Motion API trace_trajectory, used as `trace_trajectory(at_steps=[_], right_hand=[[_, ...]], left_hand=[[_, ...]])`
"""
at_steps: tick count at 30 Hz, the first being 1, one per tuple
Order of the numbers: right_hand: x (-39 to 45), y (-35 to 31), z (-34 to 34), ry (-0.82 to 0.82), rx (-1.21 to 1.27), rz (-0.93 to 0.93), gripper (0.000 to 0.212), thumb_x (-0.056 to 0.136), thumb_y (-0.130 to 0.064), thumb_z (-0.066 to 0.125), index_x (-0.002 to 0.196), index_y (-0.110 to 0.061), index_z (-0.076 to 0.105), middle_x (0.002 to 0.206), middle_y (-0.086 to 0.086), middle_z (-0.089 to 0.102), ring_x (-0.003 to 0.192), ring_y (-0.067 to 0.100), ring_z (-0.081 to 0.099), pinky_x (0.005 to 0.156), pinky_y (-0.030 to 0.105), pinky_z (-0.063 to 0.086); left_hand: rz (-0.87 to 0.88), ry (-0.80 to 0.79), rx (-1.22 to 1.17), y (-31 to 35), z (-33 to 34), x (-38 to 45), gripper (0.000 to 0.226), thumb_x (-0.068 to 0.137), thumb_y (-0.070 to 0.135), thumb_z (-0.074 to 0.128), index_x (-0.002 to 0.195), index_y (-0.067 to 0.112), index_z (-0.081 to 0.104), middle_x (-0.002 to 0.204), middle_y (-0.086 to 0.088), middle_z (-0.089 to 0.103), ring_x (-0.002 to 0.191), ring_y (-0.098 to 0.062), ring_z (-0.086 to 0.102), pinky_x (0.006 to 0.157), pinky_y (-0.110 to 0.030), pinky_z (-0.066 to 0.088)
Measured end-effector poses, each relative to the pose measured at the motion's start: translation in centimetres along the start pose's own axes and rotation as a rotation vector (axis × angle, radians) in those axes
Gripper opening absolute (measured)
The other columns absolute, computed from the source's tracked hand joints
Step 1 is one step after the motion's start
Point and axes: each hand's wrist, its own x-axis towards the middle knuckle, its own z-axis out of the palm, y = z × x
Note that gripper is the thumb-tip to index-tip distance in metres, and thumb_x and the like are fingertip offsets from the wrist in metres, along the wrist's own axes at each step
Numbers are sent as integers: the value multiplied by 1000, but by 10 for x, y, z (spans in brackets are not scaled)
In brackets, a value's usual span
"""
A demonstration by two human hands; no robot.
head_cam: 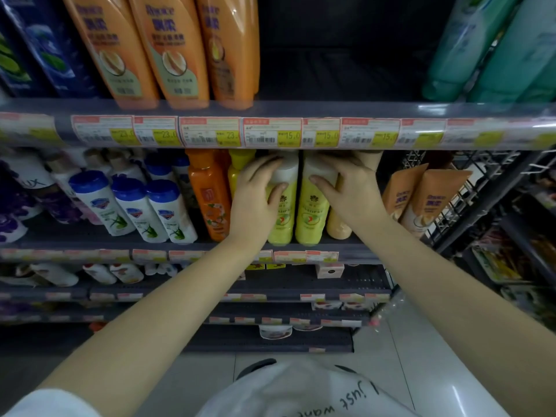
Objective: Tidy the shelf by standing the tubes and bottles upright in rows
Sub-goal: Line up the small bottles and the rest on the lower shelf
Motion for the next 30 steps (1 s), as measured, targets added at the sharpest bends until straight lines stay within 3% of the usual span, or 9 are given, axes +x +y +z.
trace_trajectory(at_steps=[5,10,13,15,20,26,30], right_hand=[[-10,10,-3,-35,11,-136,36,83,-8,68,118,-5,63,120,11,64,117,22,55,104,18,33],[-27,32,-26,167,49,-139,24,86,-3,63,111,-3,66,116,12,65,116,18,55,104,25,40],[-29,40,-37,276,-30,-83,25,85,-6,65,110,-1,65,112,14,63,111,16,52,101,16,35],[-24,42,-40,229,-46,23,33,84,-14,67,114,-2,61,114,15,61,112,21,50,98,14,33],[-7,45,-38,93,-73,131,47,81,-26,71,116,1,54,113,21,59,109,34,53,90,30,40],[3,42,-41,65,-144,110,58,78,-31,73,122,0,52,120,19,58,114,32,50,90,19,33],[9,40,-44,74,-180,108,47,81,-31,71,112,2,59,105,18,66,99,32,61,77,17,33]], left_hand=[[-5,-10,19,2,-1,1,40,85,14,65,124,11,57,128,-6,55,125,-19,46,108,-32,36],[88,-3,60,10,-3,2,37,86,18,63,122,14,58,126,-4,56,123,-18,46,107,-26,32],[164,-54,78,23,4,7,37,88,23,61,124,13,57,125,-5,56,122,-21,47,105,-28,33],[174,-87,73,32,13,10,40,88,24,61,125,13,56,125,-6,56,121,-23,48,104,-32,36],[176,-106,178,40,27,15,44,87,32,61,127,15,54,127,-4,57,122,-24,48,105,-38,38],[209,-120,340,37,32,16,43,85,35,62,125,20,56,127,0,59,120,-25,51,102,-38,38],[211,-94,340,36,33,17,41,84,34,64,122,20,59,124,0,61,117,-25,53,100,-37,39]])
